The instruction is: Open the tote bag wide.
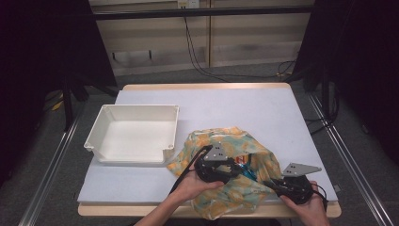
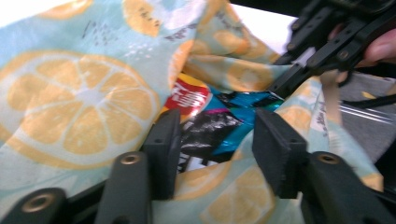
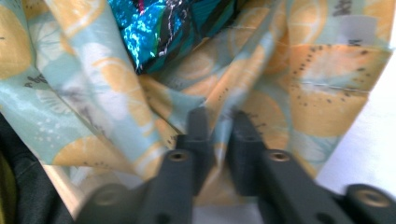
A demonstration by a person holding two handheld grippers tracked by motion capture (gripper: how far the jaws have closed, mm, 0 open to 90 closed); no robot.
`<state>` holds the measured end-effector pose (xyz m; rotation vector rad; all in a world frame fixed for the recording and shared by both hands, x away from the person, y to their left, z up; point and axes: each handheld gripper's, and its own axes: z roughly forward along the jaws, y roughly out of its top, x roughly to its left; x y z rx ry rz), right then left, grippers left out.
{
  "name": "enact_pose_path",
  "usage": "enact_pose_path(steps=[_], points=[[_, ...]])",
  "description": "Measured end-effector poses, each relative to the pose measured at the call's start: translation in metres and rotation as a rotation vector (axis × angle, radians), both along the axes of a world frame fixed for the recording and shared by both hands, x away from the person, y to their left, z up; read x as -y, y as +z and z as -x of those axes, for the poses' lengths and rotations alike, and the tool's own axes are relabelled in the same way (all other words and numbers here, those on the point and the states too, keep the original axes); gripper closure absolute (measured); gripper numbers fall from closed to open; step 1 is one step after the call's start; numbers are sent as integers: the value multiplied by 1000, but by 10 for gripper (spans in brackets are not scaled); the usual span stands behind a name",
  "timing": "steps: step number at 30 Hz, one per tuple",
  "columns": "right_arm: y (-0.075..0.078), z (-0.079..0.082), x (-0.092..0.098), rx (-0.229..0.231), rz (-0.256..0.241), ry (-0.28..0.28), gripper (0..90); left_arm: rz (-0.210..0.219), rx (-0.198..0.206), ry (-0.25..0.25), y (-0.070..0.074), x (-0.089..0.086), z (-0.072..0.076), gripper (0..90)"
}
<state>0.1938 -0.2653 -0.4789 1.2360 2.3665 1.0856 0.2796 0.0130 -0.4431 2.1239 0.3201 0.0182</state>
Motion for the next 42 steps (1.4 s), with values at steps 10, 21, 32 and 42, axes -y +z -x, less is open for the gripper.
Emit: enact_pose_path(steps=[10,21,32,42], points=[[4,1,-1,30,-26,10,583,-5,23,-129,36,24,5,779],[-1,-2,1,14,-33,8,568,-176,89,-146,2,48,-1,628],[-3,-6,3,3,-34,3,563,-261,169,-174,-13,50,9,452],[-3,-6,3,5,-29,7,562,-283,227,-146,-19,53,14,467]])
